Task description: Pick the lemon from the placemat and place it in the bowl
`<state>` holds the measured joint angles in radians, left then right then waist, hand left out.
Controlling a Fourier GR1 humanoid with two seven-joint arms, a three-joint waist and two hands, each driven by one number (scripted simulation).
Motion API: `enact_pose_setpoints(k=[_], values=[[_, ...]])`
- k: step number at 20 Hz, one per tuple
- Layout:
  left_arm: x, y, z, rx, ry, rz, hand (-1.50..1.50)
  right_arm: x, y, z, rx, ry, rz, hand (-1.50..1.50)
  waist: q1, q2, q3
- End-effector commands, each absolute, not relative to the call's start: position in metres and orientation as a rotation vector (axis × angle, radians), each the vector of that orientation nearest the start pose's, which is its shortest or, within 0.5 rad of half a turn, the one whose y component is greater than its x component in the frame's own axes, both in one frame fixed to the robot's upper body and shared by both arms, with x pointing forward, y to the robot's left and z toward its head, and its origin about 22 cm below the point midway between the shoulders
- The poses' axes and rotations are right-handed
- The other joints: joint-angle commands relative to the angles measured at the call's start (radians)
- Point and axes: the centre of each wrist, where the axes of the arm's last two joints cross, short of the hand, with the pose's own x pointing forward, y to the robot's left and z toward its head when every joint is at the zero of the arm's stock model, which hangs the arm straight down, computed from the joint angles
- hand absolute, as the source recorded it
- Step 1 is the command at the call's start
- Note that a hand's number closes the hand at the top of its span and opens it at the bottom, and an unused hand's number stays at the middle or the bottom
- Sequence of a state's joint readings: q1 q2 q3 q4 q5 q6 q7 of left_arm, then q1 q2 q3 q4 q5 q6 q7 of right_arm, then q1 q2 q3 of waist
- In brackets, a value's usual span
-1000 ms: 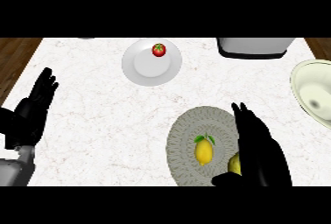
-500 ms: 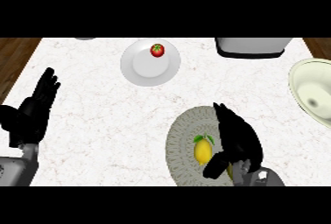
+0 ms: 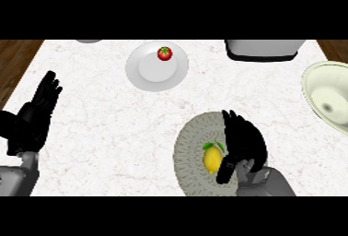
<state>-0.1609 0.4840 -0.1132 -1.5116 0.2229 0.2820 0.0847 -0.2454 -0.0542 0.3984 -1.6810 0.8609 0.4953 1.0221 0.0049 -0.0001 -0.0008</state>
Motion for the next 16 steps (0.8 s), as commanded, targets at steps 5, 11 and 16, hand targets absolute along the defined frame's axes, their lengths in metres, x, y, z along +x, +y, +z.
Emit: enact_pose_setpoints(k=[5,11,16], values=[[0.276,0.303,0.046,0.343,-1.569,-0.048,0.00,0.256,-0.094,0.063,-0.924,-0.666,1.069,-1.50,-0.004,0.000,0.001],[0.273,0.299,0.072,0.325,-1.574,-0.073,0.00,0.257,-0.088,0.042,-0.857,-0.586,1.071,-1.50,0.003,0.000,0.001],[0.284,0.300,0.061,0.339,-1.562,-0.063,0.00,0.249,-0.104,0.030,-0.843,-0.587,1.082,-1.50,-0.007,0.000,0.001]])
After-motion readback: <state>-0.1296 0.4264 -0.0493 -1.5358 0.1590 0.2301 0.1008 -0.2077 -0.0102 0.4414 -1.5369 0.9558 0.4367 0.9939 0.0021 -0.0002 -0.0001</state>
